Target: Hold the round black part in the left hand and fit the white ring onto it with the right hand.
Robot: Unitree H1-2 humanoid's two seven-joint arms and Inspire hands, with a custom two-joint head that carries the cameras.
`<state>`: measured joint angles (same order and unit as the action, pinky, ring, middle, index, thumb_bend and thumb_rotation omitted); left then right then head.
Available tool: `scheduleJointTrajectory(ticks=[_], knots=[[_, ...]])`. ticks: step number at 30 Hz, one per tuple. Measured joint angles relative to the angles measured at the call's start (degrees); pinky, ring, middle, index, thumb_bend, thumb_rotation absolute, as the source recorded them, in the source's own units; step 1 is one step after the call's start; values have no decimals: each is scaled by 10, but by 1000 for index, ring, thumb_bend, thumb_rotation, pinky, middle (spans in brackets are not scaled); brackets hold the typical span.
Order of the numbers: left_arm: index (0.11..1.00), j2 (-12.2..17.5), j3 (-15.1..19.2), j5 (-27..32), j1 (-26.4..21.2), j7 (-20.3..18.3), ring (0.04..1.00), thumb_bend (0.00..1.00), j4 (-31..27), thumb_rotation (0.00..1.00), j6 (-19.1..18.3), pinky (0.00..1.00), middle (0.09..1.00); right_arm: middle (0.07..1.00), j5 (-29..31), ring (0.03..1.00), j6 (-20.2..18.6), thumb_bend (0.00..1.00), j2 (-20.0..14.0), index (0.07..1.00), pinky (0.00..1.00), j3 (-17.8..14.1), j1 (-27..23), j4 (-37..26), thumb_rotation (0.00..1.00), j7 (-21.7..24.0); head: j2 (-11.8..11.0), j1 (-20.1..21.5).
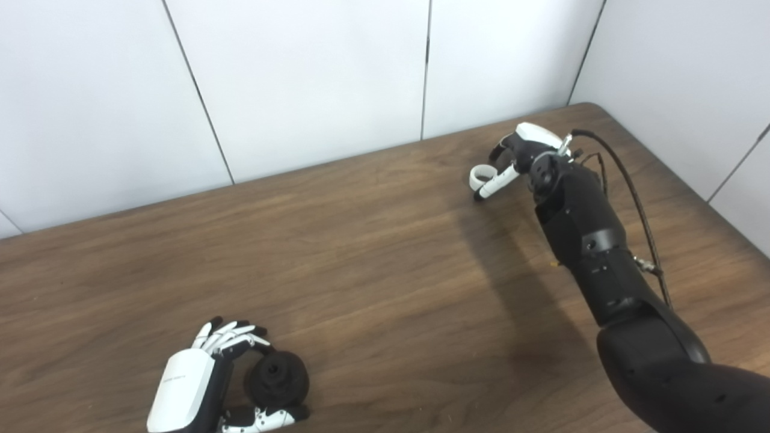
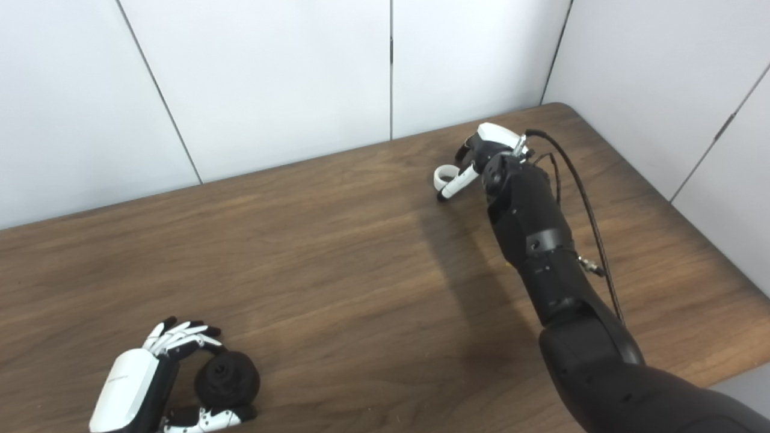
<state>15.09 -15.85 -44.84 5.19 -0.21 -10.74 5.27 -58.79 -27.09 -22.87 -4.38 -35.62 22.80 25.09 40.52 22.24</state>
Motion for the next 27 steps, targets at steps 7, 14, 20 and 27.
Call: scheduleJointTrajectory(ticks=[7, 14, 20, 27], knots=[[484, -1, 0, -2, 0, 0, 839, 521, 0, 46, -1, 960, 757, 941, 0, 1000, 0, 819, 3, 732, 1000, 0, 1, 0, 278, -8, 1, -4], [485, -2, -1, -5, 1, -5, 839, 521, -9, 46, -4, 953, 759, 942, 6, 1000, 0, 804, 4, 716, 1000, 5, 2, 1, 268, -19, 2, -4], [485, -3, 0, -6, 1, -7, 843, 521, -10, 46, -5, 962, 760, 941, 13, 1000, 0, 813, 2, 668, 1000, 12, 4, -3, 242, -20, 5, -4], [484, -4, 0, -6, 1, -6, 840, 521, -10, 46, -4, 959, 756, 906, 51, 1000, 1, 528, -2, 491, 1000, 27, 5, -4, 140, -52, 8, -6]])
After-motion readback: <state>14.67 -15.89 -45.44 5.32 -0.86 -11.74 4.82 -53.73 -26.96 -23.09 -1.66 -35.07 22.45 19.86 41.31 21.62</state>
